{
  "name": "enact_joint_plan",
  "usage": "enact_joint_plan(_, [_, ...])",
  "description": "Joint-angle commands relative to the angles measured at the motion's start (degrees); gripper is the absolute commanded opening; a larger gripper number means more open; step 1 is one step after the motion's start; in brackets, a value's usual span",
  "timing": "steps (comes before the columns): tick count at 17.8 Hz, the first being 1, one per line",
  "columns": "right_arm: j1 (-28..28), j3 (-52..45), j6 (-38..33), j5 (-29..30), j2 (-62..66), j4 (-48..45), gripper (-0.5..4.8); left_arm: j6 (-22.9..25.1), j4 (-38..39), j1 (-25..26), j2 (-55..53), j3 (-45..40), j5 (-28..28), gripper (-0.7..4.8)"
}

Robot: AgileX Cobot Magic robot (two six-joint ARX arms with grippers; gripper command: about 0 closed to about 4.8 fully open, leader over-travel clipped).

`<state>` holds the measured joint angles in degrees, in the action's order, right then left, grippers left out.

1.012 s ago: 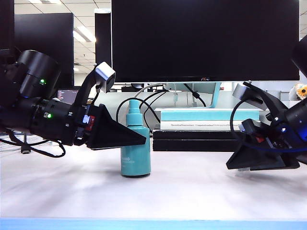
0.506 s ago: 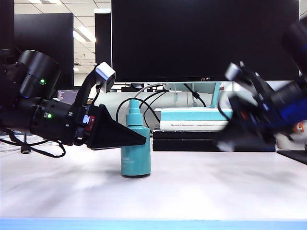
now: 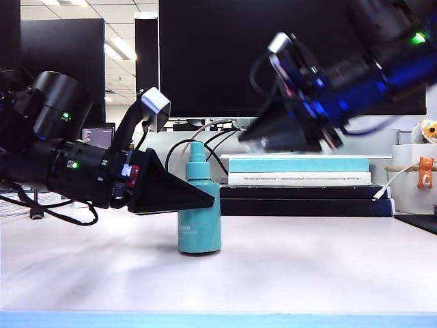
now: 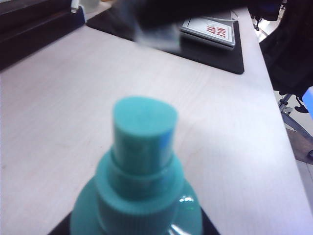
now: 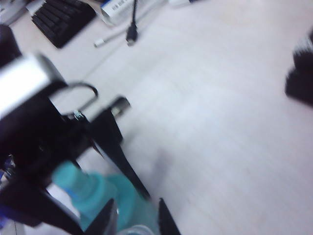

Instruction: Pick up the sprayer with the left hand, pick up its lid with the right hand then put the lid on the sprayer.

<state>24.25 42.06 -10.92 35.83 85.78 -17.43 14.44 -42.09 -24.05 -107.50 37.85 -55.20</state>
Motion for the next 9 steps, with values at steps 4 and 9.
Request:
enact_joint_plan(4, [0.6,7.2,0.3,3.1,-0.2,6.5,0.95,0.6,4.8,-0.6,0.0,0.9,0.1,2.05])
enact_joint_plan(9, [5.0,10.0,2.4,1.5,-0.2,11.8,0.95,0.6,5.4,-1.6,0.0,2.6,0.5,2.06])
